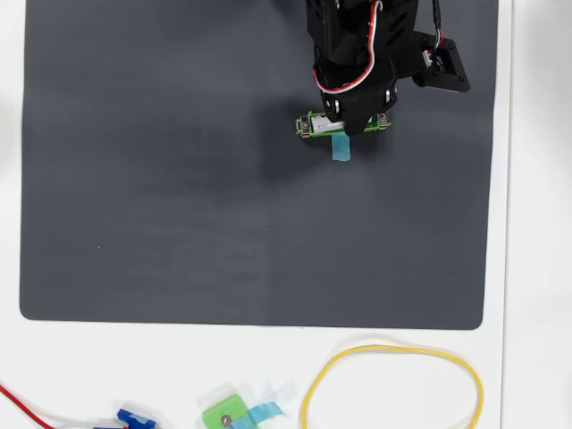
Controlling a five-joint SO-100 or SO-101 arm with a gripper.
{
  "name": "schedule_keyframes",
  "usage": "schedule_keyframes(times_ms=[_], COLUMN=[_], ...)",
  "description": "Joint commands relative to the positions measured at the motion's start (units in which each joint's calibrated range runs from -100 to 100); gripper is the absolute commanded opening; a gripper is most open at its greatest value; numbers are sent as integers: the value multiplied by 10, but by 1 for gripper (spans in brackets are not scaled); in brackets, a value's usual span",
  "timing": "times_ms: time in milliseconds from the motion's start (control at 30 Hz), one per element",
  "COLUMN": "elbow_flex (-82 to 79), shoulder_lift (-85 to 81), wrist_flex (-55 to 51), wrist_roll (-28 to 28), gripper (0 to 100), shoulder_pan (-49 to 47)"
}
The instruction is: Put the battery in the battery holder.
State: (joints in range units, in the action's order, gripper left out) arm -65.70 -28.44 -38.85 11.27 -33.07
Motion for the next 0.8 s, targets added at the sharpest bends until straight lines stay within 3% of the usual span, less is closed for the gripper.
schedule_keyframes(times_ms=[0, 767], elbow_flex=[10, 13], shoulder_lift=[-6, -7], wrist_flex=[6, 7], wrist_roll=[2, 28], gripper=[0, 0], shoulder_pan=[1, 6])
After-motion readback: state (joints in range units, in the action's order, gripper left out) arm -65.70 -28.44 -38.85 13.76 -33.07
